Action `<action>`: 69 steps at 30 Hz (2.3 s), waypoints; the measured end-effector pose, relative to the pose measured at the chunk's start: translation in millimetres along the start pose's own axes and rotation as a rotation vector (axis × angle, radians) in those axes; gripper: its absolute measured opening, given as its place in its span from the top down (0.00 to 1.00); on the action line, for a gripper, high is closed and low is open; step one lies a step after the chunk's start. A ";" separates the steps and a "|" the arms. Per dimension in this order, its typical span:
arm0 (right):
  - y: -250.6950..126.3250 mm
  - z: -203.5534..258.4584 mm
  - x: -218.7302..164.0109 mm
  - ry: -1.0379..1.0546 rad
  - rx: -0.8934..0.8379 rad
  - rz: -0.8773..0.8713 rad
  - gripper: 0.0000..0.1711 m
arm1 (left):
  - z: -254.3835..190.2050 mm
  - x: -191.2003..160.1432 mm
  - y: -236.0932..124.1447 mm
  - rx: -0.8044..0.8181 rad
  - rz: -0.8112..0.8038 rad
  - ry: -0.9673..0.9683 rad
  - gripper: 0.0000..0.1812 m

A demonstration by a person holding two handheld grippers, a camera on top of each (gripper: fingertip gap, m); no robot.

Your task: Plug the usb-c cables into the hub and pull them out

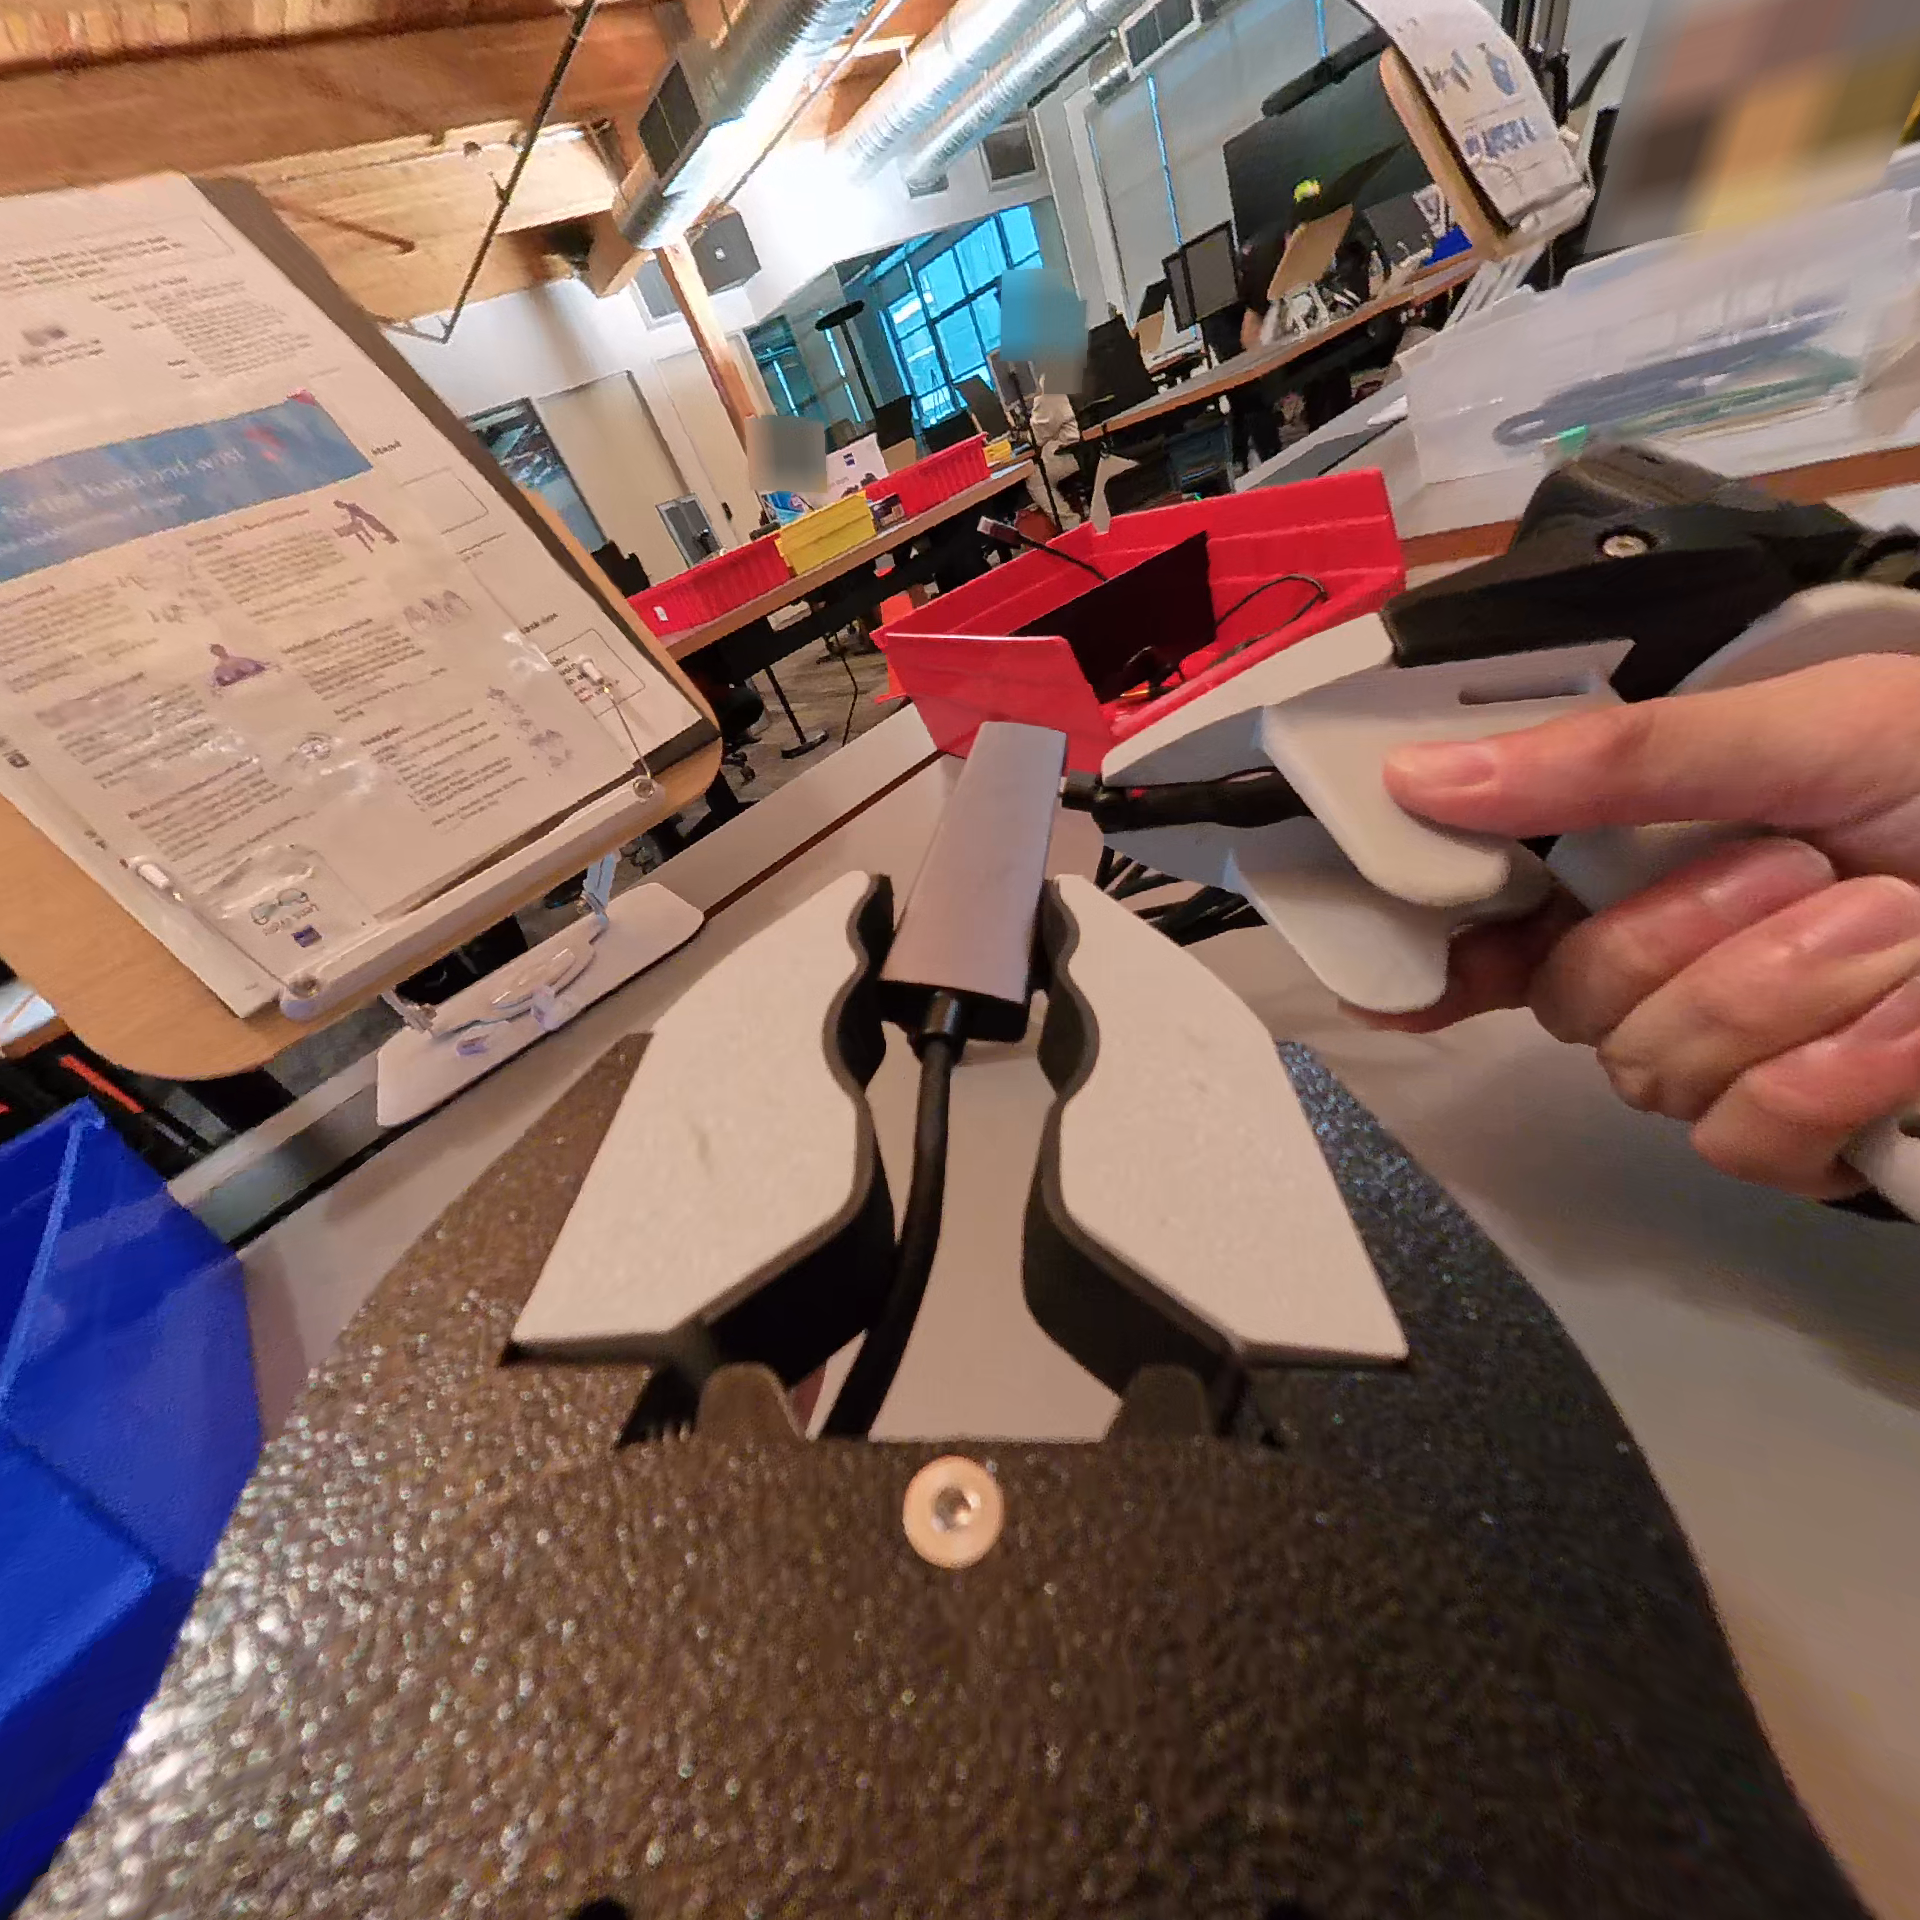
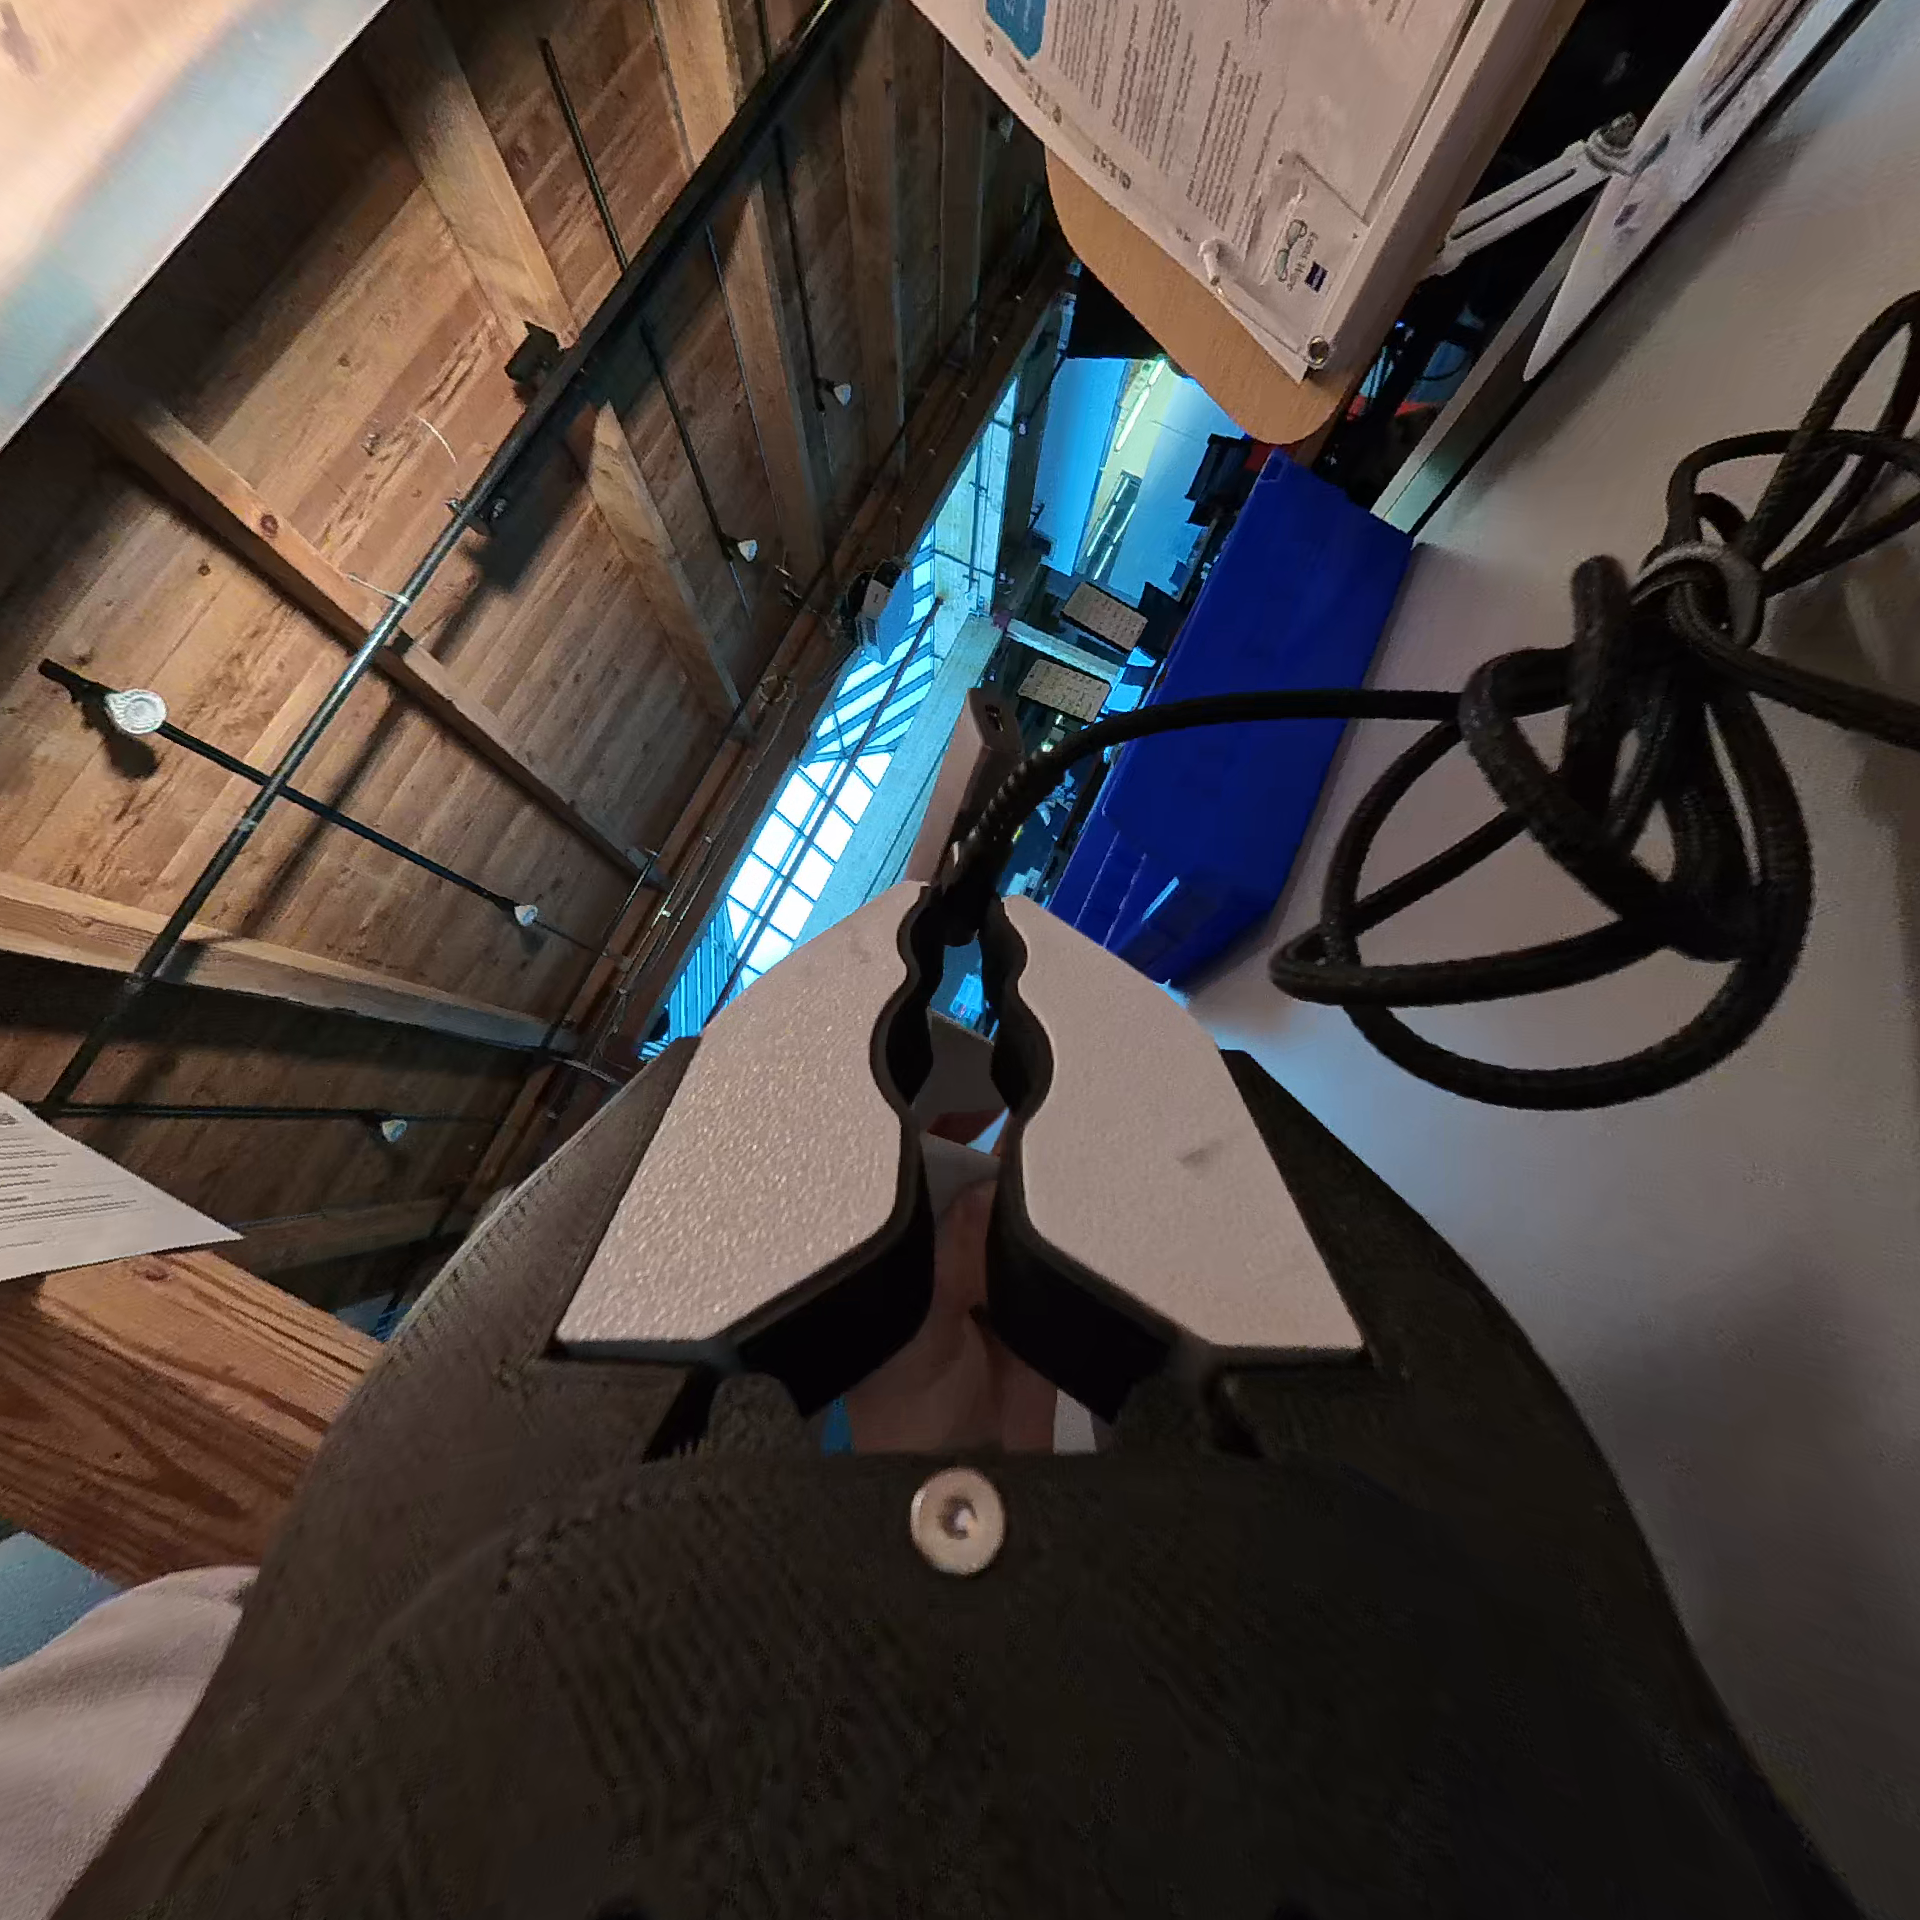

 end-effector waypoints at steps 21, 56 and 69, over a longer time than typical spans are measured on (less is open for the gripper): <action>-0.7 96.0 151.7 -0.790 -0.291 0.506 0.95 | 53.2 14.1 -6.3 0.047 -0.049 -0.186 0.87; -139.9 -92.1 315.5 -0.894 -1.351 0.811 0.71 | 45.6 -0.3 -0.2 0.013 -0.027 -0.225 0.87; -47.8 14.4 152.6 -1.324 -0.394 0.898 0.46 | 38.7 1.4 -1.8 -0.133 -0.070 -0.261 0.87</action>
Point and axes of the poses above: each gripper's, where its closed fingertips meet, y out along the fingers, x out of its top, z = x × y across the jaws, the point moved 3 cm from there along -y, back along the fingers, and after that the axes turned 8 degrees about x, right-handed, at the moved point
